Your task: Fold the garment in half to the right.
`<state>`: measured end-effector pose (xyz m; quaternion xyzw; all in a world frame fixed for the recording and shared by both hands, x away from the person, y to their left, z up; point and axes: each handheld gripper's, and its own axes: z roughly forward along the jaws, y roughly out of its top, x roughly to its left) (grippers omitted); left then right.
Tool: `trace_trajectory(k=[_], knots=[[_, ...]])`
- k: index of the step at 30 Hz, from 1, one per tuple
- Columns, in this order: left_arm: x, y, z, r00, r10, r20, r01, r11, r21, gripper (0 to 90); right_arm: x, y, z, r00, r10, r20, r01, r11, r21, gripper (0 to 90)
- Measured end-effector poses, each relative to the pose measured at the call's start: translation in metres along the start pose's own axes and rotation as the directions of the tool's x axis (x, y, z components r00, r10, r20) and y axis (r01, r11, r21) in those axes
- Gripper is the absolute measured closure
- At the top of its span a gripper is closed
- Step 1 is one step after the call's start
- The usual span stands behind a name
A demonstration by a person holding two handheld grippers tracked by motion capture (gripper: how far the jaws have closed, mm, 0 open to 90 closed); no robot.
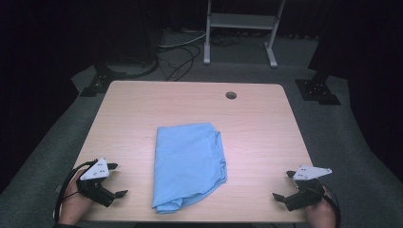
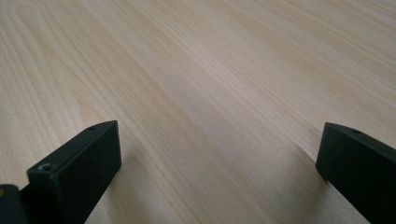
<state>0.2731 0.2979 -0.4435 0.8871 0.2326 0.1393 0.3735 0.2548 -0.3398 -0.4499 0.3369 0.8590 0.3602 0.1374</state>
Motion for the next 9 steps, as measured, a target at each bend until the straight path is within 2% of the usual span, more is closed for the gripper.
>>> trace_trajectory(k=[4,5,9], knots=[[0.0037,0.0016,0.0031,0.9982,-0.055,0.022,0.055,0.9982,0.023,0.0,0.0004,0.0004,0.0004,1.0,0.006,0.003,-0.006,1.0,0.0,0.0],[0.004,0.0017,0.0032,0.9978,-0.064,0.017,0.064,0.9977,0.024,0.0,0.0004,0.0004,0.0004,1.0,0.006,0.003,-0.006,1.0,0.0,0.0],[0.0039,0.0018,0.0033,0.9977,-0.067,0.014,0.066,0.9975,0.025,0.0,0.0024,0.0015,0.0015,1.0,0.0,0.0,0.0,1.0,0.0,0.0]])
